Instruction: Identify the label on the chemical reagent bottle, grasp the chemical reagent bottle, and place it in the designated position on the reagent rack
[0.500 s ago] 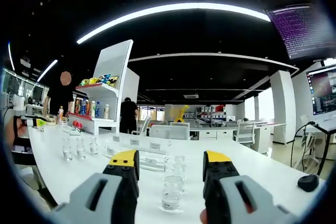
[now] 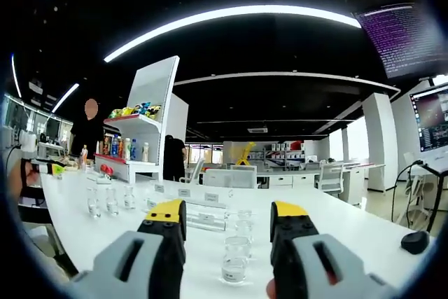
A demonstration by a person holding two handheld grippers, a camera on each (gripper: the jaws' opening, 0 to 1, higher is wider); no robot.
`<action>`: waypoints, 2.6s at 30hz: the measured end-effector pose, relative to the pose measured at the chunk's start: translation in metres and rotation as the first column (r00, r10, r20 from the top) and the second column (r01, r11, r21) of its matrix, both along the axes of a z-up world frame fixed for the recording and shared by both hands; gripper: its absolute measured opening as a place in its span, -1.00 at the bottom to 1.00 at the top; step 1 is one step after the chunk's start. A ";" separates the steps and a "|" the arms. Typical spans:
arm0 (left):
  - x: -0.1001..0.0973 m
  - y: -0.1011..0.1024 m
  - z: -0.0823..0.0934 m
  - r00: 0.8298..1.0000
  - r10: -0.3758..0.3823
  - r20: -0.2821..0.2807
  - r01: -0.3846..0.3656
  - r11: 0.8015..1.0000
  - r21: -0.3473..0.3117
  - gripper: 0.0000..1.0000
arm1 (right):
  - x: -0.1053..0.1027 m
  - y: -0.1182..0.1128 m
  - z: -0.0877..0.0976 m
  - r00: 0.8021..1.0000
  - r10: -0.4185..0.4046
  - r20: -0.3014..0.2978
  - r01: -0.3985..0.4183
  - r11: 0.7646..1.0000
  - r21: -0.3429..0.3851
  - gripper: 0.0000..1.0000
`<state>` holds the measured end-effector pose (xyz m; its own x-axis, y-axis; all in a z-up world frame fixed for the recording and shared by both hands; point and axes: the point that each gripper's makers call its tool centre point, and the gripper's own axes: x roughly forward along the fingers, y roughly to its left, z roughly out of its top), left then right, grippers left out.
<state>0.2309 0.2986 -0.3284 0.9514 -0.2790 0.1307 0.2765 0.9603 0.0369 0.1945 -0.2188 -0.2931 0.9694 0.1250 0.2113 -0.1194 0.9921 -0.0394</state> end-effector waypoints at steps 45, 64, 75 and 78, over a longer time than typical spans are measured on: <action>0.004 -0.027 0.009 0.997 -0.078 -0.008 0.078 0.996 0.043 -0.10 | 0.006 -0.027 -0.010 0.999 -0.016 -0.032 0.017 1.000 0.011 -0.08; 0.010 -0.041 0.006 0.995 -0.103 -0.018 0.104 0.992 0.076 -0.09 | 0.032 0.008 -0.024 0.995 0.029 -0.092 -0.031 0.999 -0.028 -0.10; 0.015 -0.032 0.001 0.995 -0.093 -0.028 0.094 0.993 0.069 -0.10 | 0.039 0.013 -0.037 0.989 0.015 -0.144 -0.024 0.998 -0.055 -0.07; 0.015 -0.031 0.002 0.996 -0.089 -0.026 0.091 0.994 0.066 -0.10 | 0.041 0.014 -0.043 0.987 0.012 -0.163 -0.024 0.997 -0.072 -0.07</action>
